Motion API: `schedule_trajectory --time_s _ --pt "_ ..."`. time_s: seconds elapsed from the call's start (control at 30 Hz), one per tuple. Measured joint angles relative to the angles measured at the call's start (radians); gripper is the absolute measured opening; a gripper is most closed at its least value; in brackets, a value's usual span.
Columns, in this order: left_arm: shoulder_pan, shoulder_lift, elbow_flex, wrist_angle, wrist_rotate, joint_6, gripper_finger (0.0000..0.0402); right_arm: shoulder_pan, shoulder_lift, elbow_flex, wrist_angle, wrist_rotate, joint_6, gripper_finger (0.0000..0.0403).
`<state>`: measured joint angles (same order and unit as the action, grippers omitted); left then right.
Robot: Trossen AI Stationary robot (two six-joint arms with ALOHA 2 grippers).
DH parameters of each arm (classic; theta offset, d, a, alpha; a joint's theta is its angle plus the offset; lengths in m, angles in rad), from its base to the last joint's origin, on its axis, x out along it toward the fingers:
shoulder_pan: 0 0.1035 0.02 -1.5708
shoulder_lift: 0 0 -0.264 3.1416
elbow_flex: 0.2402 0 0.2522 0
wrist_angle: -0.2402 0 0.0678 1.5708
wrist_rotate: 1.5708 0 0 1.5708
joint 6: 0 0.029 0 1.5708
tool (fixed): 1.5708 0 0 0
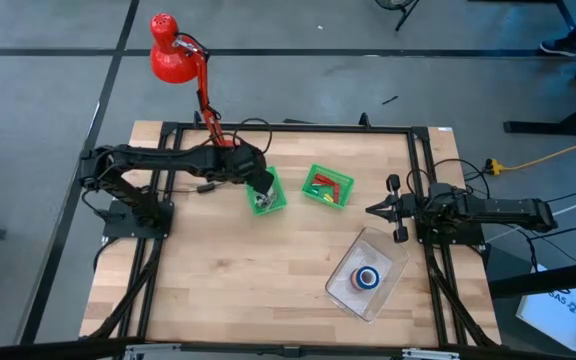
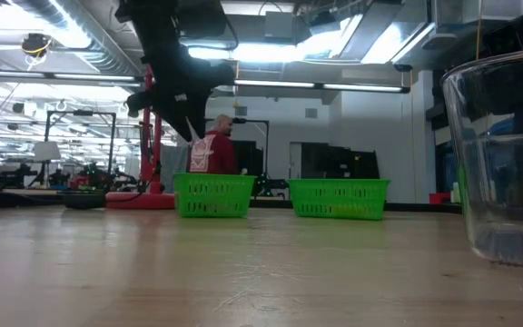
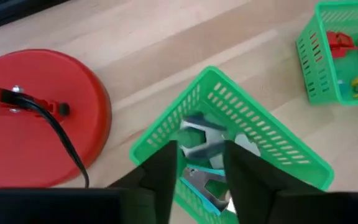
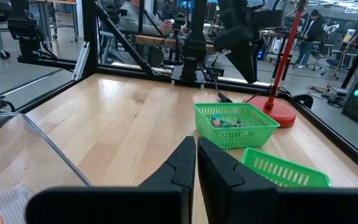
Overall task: Pick and place Stapler, Stapler remover, tape
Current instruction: Return to Home Position
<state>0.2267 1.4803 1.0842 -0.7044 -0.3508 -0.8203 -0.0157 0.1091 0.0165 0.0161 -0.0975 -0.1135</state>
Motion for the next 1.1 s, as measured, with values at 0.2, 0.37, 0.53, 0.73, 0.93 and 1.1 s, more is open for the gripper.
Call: schedule_trajectory --time_s 0.2,0.37,0.53,0.73,0.93,1.1 --pt "0.011 -0.03 0.0 -0.006 -0.073 -0.038 0.0188 0.0 0.0 0.0 0.0 0.0 0.0 0.0021" --pt "0.011 -0.073 0.0 -0.036 -0.128 -0.064 0.0214 0.0 0.0 0.0 0.0 0.0 0.0 0.0021" --pt "0.011 -0.145 0.0 -0.167 -0.113 -0.059 0.0215 0.0 0.0 0.0 0.0 0.0 0.0 0.0021" --pt "-0.019 -0.281 -0.077 -0.226 -0.197 -0.178 0.0214 0.0 0.0 0.0 0.0 0.0 0.0 0.0021" --pt "-0.055 -0.497 -0.332 0.0 -0.259 0.044 0.0216 0.0 0.0 0.0 0.0 0.0 0.0 0.0021" --pt "-0.055 -0.693 -0.534 0.232 -0.139 0.291 0.0213 0.0 0.0 0.0 0.0 0.0 0.0 0.0021"
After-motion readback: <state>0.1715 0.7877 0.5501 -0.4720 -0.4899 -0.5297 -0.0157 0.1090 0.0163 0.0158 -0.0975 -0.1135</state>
